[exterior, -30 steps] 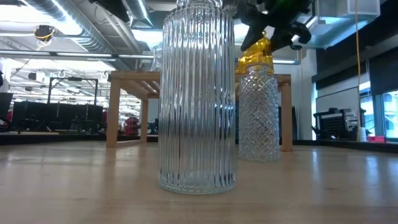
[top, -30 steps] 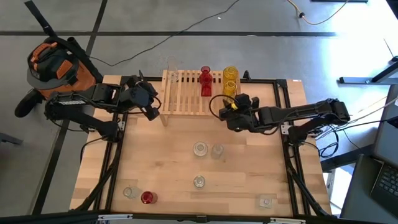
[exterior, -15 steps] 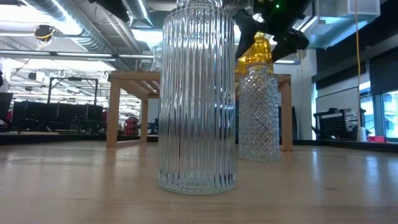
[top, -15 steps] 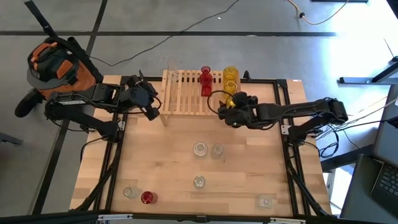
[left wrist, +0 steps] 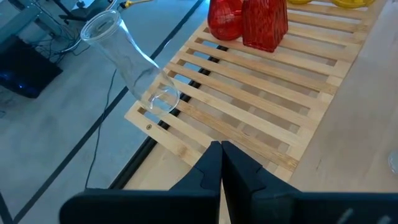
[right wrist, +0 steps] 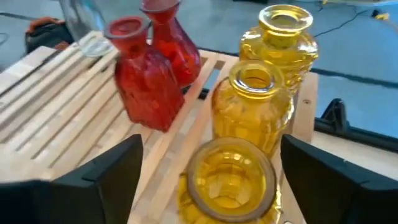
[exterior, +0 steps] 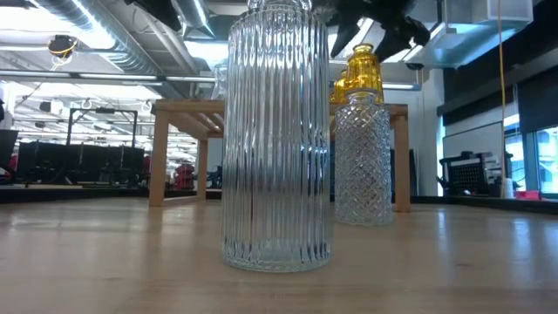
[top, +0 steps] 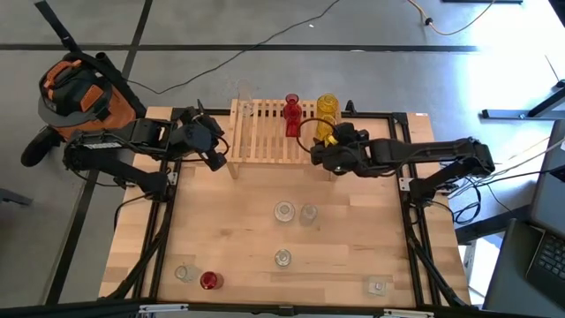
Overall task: Sort vases onto shelf
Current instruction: Put the yellow vase on the shelf align with the other yellow vases, then put the transparent vase on the shelf
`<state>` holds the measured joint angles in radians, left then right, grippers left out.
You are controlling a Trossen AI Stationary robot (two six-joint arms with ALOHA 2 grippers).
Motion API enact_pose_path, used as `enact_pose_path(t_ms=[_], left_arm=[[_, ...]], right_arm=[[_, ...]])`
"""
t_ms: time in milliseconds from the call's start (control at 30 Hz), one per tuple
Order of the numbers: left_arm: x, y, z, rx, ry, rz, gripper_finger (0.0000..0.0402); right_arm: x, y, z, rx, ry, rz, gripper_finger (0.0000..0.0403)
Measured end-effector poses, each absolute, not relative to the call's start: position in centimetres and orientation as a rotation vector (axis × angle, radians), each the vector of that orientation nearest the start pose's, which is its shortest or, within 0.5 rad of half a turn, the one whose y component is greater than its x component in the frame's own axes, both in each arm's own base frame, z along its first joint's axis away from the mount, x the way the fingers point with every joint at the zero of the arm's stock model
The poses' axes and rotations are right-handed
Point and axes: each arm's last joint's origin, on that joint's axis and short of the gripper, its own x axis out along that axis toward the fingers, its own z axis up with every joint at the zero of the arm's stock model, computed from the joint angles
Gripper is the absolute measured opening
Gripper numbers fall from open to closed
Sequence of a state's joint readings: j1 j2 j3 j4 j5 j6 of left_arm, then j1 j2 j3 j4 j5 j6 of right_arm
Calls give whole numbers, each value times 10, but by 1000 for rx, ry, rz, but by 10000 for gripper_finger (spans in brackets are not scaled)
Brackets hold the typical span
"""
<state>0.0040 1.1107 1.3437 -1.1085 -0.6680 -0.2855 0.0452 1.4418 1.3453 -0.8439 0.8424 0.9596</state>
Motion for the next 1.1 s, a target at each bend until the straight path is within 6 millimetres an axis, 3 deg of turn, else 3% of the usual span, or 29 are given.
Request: enact_pose_path(t_ms=[233, 533, 867, 1100], left_arm=[[185, 18, 385, 32, 746, 730, 0], [185, 18, 385, 25, 757, 709, 0], [184, 18, 384, 36, 775, 708, 0], [184, 18, 384, 64, 789, 696, 0]], right_arm=[[285, -6, 355, 502, 448, -998, 295], [271, 18, 369, 501, 492, -989, 238], [262, 70, 362, 537, 572, -802, 189], [265, 115, 325, 516, 621, -648, 184]])
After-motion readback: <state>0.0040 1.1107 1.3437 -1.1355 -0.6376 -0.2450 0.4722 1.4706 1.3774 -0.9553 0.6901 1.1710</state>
